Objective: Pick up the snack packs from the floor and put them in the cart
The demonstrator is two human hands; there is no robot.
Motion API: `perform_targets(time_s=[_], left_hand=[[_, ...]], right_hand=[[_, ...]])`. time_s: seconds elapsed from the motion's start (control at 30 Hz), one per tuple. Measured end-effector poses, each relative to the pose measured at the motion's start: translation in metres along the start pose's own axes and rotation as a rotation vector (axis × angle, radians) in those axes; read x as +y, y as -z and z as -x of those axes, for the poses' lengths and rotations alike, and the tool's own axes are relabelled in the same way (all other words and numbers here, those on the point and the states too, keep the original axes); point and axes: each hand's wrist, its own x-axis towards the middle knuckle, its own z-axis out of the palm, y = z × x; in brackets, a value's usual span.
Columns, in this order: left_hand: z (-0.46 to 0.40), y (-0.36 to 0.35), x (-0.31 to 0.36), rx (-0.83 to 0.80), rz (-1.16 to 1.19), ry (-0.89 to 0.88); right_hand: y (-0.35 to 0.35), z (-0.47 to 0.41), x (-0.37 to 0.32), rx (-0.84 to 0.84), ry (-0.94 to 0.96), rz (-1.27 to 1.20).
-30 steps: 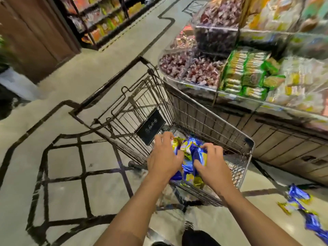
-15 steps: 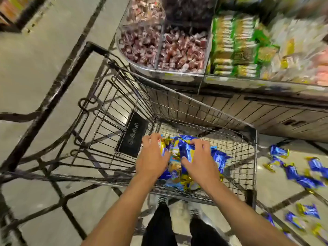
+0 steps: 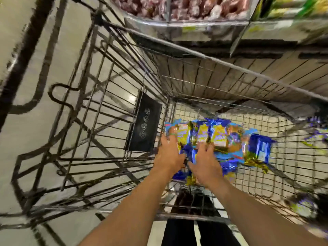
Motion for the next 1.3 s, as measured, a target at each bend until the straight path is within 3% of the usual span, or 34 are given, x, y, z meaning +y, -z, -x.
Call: perform_targets(time_s=[0.3,0.7,0.83,0.97,1.1,1.3], left_hand=[[-0.047,-0.072,-0.053,-0.155,-0.072,0.048],[-0.048,-0.050,-0.052,-0.277,-0.080,0.096],[-0.032,-0.023,-0.040,-0.189,-0.165,0.100],[-0.007,0.017,-0.006,-0.016,-0.227,-0.039],[0.022,0.058,0.049,0.142,-0.395,-0.282],[0.077,0.078,0.167,0.219,-0.687,-0.601]], right_hand=[[-0.071,-0.032,0.007,-0.139,-0.072,0.058],[-0.058,-0.032,-0.004,-0.086,-0.081,-0.034],[-0.030,-0.019,-0.012,-0.037,-0.069,-0.082],[0.019,0.003,-0.022,0.059,-0.002,-0.101],[0.086,0.032,-0.020,0.180,0.055,0.068],[0.189,0.097,0.047,0.436,-0.003,0.310]])
